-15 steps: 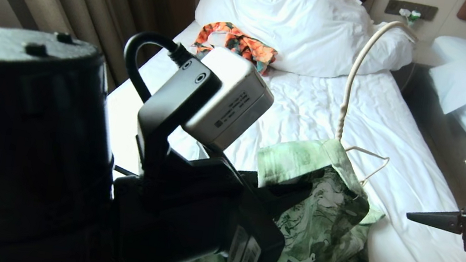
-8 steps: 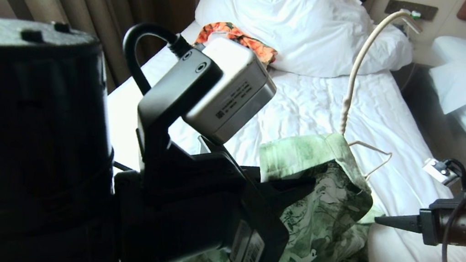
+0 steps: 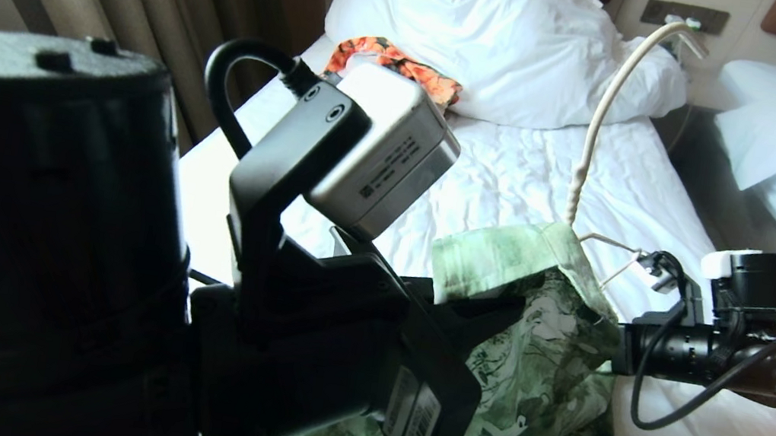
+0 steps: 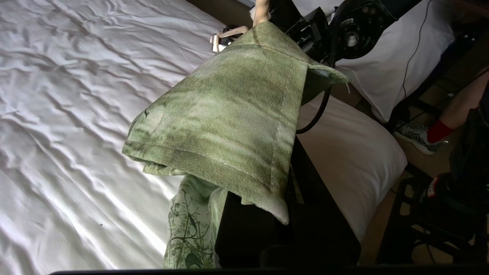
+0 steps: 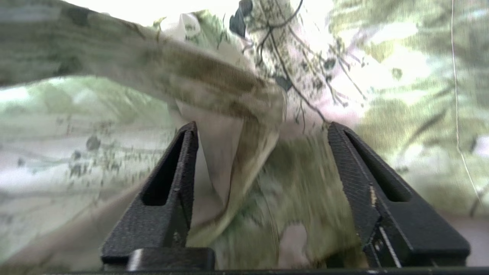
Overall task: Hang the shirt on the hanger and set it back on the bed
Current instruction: Hook the other side of the shirt onto the hanger
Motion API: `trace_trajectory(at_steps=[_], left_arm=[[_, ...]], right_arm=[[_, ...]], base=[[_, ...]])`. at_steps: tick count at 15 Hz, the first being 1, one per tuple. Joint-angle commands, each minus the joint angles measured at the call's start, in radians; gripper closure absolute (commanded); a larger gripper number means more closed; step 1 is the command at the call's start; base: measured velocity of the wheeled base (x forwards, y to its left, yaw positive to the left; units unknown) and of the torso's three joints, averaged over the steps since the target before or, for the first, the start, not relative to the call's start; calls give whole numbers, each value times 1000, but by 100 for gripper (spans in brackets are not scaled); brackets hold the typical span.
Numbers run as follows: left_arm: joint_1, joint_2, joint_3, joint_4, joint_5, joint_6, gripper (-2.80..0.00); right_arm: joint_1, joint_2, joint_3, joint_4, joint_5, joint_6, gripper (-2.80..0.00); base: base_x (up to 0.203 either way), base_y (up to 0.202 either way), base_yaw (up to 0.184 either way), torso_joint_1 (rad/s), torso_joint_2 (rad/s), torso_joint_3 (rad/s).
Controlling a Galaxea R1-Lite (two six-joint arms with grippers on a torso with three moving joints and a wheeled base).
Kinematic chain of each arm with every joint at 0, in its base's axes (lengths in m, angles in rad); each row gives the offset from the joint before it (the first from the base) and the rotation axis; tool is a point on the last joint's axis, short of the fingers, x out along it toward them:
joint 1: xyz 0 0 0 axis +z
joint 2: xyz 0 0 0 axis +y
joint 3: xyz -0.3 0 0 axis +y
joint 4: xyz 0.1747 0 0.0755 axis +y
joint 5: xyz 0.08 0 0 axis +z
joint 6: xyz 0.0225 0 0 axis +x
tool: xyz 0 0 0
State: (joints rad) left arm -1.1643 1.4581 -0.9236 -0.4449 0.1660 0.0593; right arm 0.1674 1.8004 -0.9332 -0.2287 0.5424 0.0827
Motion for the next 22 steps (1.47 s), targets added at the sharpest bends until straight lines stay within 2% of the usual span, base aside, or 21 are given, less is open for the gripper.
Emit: trace_trajectory(at_steps=[1,13,14,20,22], left_arm=[[0,-1,0,-3,2,1,0],[0,-1,-3,-3,17,2,0],[0,-1,-4,-3,17,2,0],[1,-7,-9,-3,17,2,0],[2,-8,-12,-3,17,2,0]], right_arm=[[23,42,0,-36,-7,8,-280],[95,94,-13,-46,-14,9,-280],[95,97,-13,-46,-15,9,0],[95,118,-15,-51,-29,12,0],[92,112,-21,-56,-29,43,0]], base=[[0,0,0,0,0,0],[0,0,0,0,0,0],[0,0,0,0,0,0],[0,0,0,0,0,0],[0,0,0,0,0,0]])
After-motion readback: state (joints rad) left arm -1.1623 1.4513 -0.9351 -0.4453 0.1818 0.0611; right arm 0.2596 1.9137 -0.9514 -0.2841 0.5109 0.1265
